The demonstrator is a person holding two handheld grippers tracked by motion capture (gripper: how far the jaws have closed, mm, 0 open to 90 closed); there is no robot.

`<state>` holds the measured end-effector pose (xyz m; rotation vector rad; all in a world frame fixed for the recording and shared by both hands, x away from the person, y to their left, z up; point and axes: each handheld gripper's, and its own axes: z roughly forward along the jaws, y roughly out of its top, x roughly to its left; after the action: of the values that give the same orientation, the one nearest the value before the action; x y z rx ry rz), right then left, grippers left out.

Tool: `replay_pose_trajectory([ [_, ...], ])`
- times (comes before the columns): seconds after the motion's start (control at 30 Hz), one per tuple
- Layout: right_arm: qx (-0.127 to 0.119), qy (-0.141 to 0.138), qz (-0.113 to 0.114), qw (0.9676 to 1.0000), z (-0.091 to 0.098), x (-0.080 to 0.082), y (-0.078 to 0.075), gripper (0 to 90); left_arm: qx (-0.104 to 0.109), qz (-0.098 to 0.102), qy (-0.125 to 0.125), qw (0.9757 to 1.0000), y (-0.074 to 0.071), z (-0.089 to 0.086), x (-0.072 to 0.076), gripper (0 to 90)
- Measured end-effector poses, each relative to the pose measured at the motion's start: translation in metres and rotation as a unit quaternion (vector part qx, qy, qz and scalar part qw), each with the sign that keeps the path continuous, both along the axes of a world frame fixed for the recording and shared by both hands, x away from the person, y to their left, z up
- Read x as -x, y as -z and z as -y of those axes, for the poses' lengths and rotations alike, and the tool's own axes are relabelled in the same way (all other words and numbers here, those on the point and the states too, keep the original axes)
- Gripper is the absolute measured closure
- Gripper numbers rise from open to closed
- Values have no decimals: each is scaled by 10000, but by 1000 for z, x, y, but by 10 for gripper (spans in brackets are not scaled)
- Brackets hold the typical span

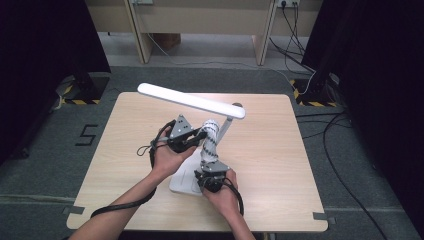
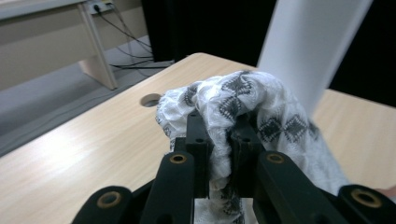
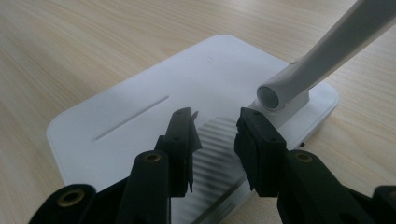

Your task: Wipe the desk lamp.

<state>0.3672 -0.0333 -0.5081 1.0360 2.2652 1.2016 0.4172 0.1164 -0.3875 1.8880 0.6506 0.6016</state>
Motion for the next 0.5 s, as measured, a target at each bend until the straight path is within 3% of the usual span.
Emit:
replay_pose_trajectory([
  [0.03, 0, 0, -5, 10000, 0, 0, 0, 659, -59, 8, 27, 10000, 1, 1, 0, 802],
  [0.2, 3, -2, 1, 10000, 0, 0, 0, 659, 37, -163, 23, 9999, 8, 2, -1, 802],
  [0.5, -22, -14, -25, 10000, 0, 0, 0, 660, -118, -322, 54, 9994, 23, 3, -2, 800],
])
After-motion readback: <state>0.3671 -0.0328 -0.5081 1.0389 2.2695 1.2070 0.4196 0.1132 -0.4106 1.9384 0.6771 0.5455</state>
